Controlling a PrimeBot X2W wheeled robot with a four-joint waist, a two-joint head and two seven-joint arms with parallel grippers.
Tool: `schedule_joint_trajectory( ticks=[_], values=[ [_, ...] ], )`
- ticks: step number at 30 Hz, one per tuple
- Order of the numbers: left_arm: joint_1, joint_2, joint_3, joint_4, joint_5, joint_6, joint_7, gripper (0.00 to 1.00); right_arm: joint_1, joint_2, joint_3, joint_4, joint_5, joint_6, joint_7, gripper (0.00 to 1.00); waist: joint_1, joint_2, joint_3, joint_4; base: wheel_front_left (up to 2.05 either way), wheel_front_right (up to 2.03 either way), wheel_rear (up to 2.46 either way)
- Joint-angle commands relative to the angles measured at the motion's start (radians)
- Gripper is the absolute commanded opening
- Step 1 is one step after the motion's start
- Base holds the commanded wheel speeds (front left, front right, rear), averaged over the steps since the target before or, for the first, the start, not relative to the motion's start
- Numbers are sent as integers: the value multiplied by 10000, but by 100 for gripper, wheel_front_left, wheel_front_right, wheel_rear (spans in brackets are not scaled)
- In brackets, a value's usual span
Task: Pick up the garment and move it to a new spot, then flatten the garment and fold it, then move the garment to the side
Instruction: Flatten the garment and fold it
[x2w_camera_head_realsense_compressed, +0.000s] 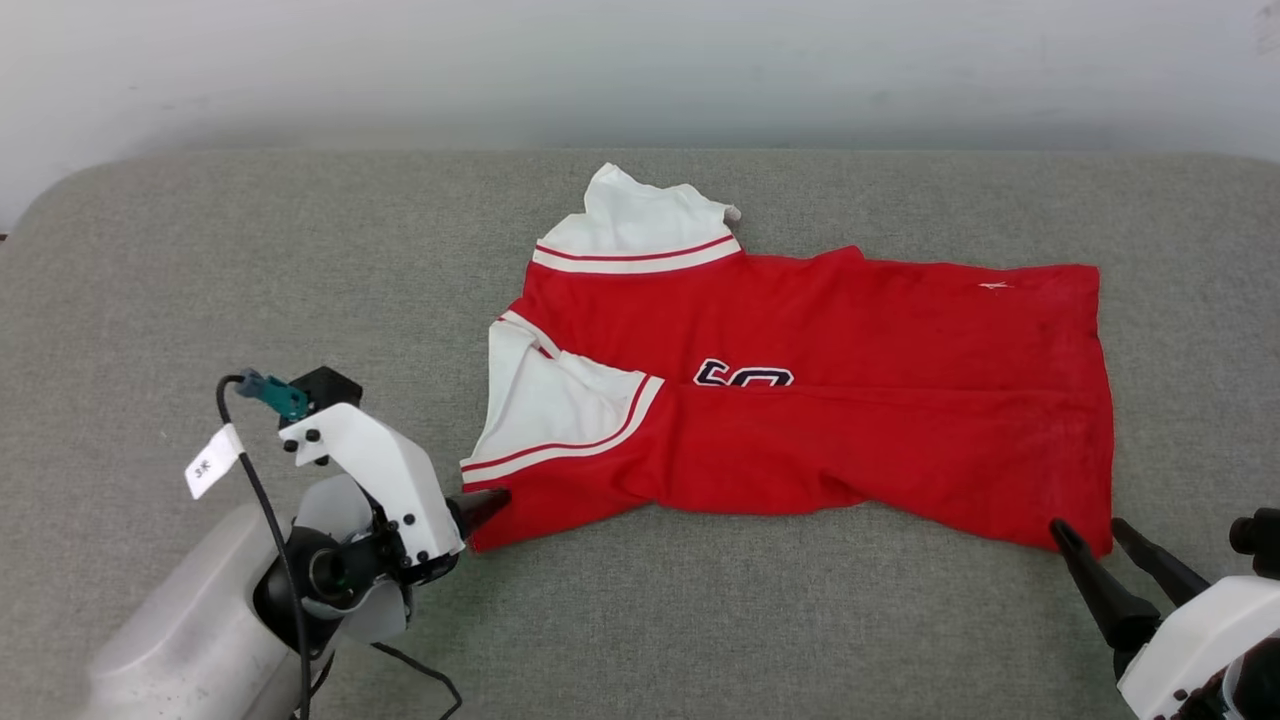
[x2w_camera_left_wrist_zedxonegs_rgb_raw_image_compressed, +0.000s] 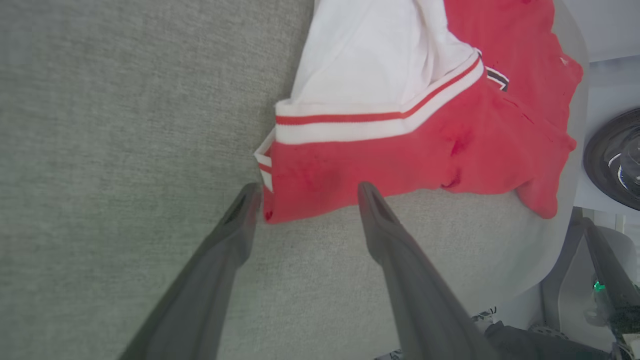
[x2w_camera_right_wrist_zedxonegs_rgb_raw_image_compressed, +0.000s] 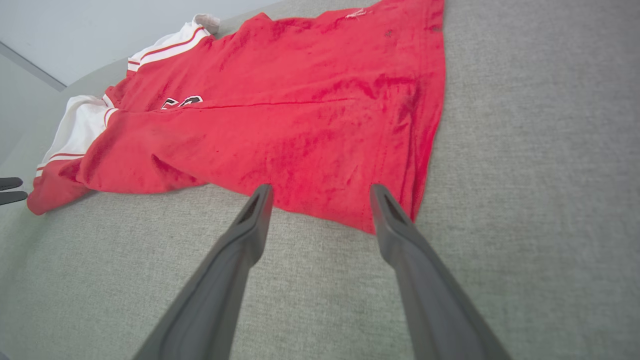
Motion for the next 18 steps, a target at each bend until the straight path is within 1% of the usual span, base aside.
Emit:
schedule_joint_trajectory(
  ticks=[1, 5, 7, 15, 18],
  values=[
    [-156, -2, -68, 42, 110, 50, 21, 100, -127, -51, 24, 1, 25, -9, -37, 100, 0, -1, 56, -25, 0, 0, 0],
    [-303, -39, -282, 344, 326, 78, 50, 100, -279, -35, 83, -10, 28, -9, -62, 100, 0, -1, 225, -122, 0, 0, 0],
    [-400, -45, -439, 516, 501, -10, 115, 100, -313, -16, 127, 6, 26, -10, -81, 100, 0, -1, 301, -161, 0, 0, 0],
    [-572, -206, -584, 1153, 503, -220, 303, 100, -524, 17, 203, 26, 53, -10, -131, 100, 0, -1, 593, -286, 0, 0, 0],
    [-604, -241, -815, 1383, 569, -376, 534, 100, -637, 28, 232, 33, 82, -10, -156, 100, 0, -1, 712, -351, 0, 0, 0]
  ],
)
